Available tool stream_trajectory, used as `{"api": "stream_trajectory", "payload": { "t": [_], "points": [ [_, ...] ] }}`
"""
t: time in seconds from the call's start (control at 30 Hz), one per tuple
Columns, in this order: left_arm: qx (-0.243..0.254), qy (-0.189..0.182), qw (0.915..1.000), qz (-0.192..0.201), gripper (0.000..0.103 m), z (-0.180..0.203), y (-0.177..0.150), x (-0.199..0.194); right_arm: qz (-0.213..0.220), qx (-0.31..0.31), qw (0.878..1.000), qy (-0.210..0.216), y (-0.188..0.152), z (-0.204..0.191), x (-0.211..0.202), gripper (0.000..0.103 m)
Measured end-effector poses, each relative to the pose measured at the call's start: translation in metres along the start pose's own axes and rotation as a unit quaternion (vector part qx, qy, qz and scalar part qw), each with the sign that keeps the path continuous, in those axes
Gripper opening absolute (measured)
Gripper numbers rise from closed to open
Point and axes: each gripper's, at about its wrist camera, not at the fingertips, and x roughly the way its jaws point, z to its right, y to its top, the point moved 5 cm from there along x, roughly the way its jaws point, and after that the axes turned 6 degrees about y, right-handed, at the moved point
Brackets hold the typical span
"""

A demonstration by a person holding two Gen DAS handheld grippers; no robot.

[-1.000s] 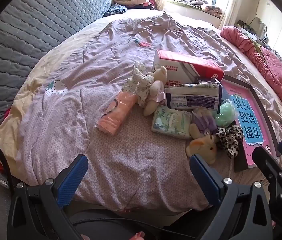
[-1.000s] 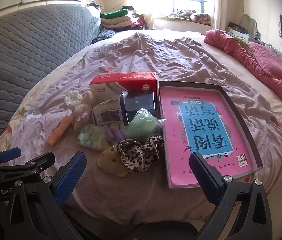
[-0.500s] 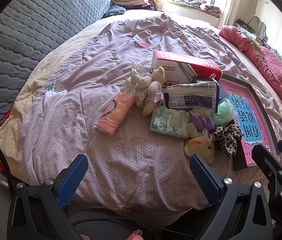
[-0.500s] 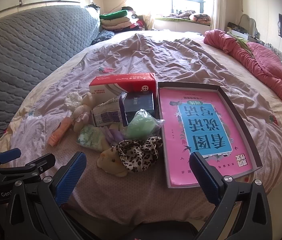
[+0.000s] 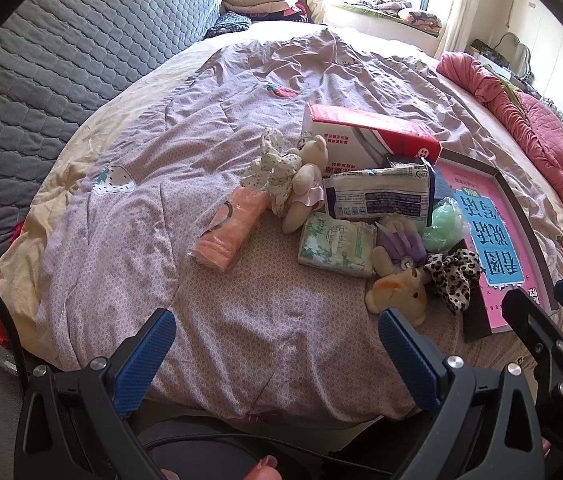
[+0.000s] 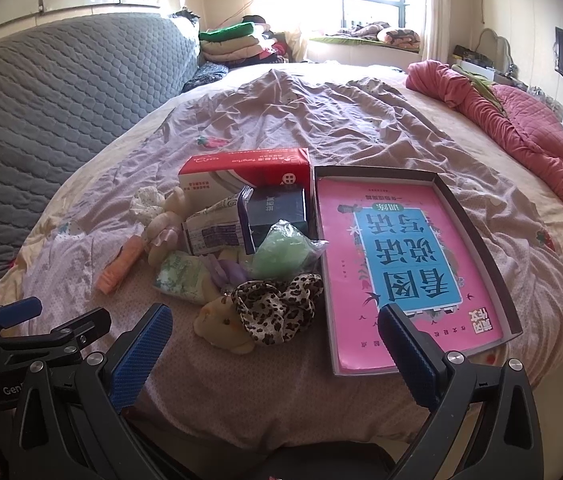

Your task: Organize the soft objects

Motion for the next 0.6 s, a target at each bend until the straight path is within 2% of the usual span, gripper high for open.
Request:
{"api": "stream_trajectory", "payload": {
  "t": [0.6],
  "points": [
    [0.001, -0.002, 1.0, 0.001, 0.102, 0.0021, 0.0003, -0.0048, 0.0, 0.001, 1.0, 0.001, -0.0001, 0.0004, -0.0004, 0.103]
  ]
}}
